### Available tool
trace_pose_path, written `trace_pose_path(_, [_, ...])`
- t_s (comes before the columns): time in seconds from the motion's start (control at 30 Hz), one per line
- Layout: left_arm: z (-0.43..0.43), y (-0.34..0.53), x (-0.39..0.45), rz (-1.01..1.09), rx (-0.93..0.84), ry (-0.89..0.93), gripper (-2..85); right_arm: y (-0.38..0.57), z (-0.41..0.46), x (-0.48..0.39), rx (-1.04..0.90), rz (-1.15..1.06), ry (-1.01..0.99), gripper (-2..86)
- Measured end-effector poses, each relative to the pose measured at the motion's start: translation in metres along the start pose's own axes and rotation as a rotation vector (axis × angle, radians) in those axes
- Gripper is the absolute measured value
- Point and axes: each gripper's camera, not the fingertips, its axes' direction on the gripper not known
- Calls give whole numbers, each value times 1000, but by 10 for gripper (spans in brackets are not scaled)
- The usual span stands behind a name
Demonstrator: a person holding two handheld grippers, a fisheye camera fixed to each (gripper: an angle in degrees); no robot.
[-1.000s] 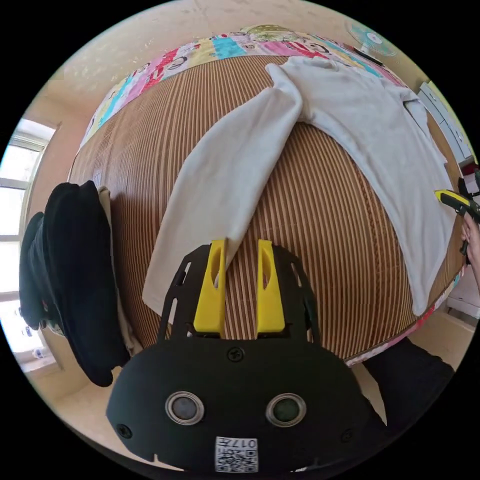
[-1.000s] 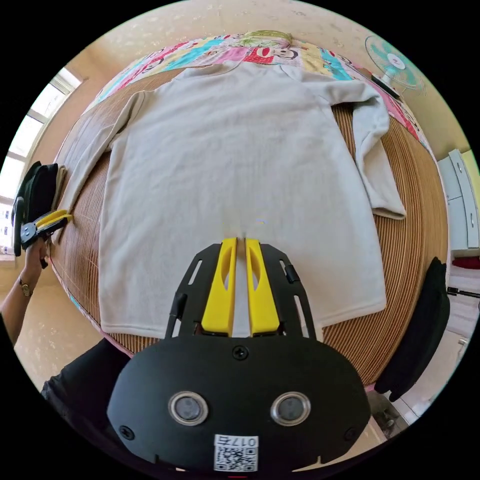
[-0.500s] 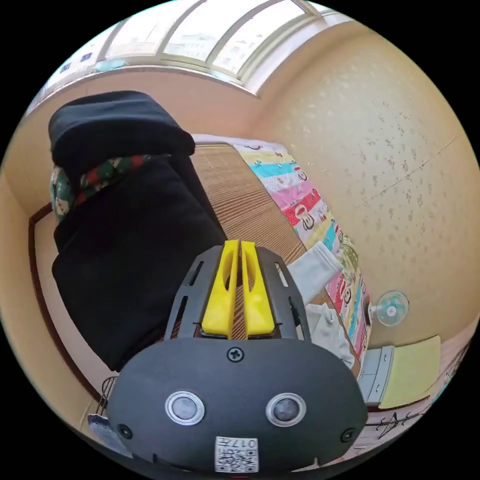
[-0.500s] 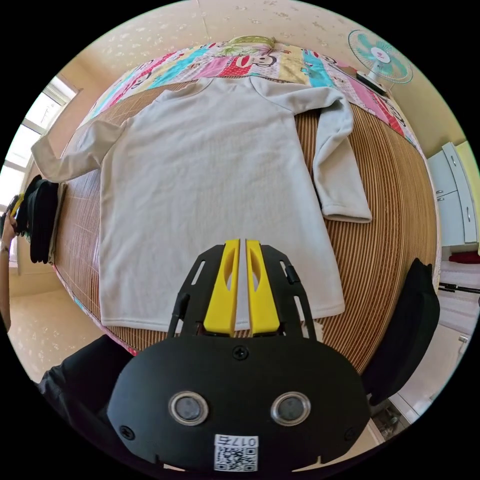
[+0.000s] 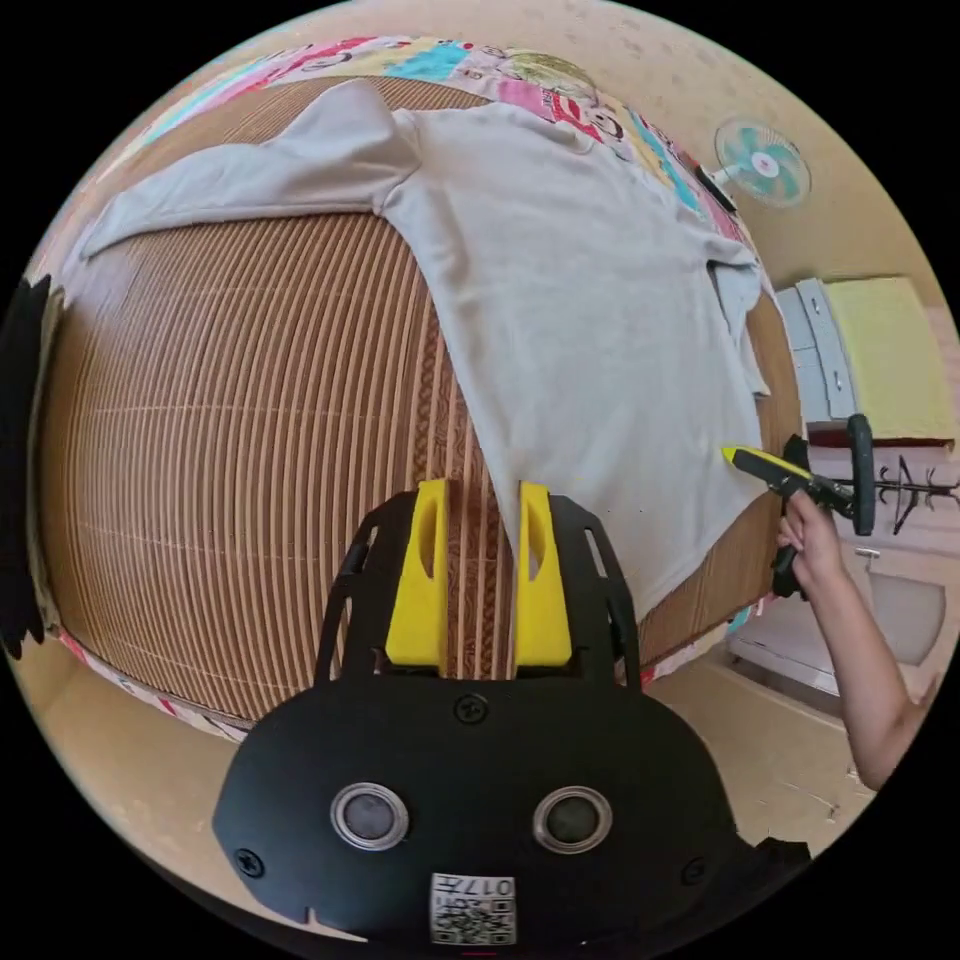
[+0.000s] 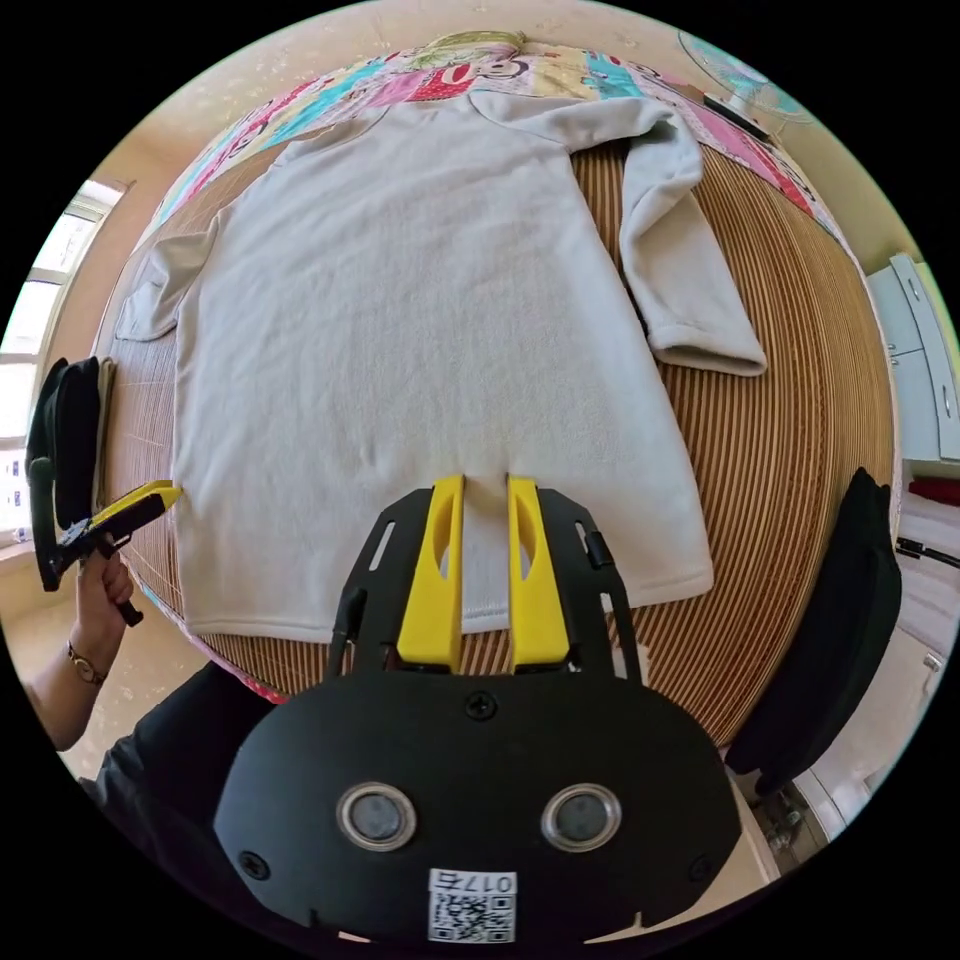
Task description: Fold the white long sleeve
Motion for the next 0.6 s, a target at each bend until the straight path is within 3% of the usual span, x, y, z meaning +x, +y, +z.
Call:
trace_pose_path(0.03, [4, 10, 16, 82, 10, -120, 68, 4, 0, -1, -4, 4, -6, 64])
trace_pose_path(0.13, [5, 36, 28, 182, -54, -164, 25, 31, 4, -10, -59, 76, -94, 49])
trace_pose_path(0.3, [-34, 97, -14, -21, -67, -250, 23, 126, 24, -88, -298, -126, -254, 34])
trace_pose_path(0.37, [-47, 130, -35, -150, -83, -295, 25, 152, 25, -97, -368, -94, -345, 28])
trace_pose_path(0.43, [-61, 151, -43, -196, -47, -340, 24, 171, 14, -79, -283, 45, -423, 35])
trace_pose_path(0.53, [-80, 175, -40, -208, 27, -265, 22, 194, -7, -11, -20, 370, -593, 78])
trace_pose_path(0.6, [-81, 179, -26, -195, 20, -251, 19, 210, -6, 53, 151, 676, -693, 109])
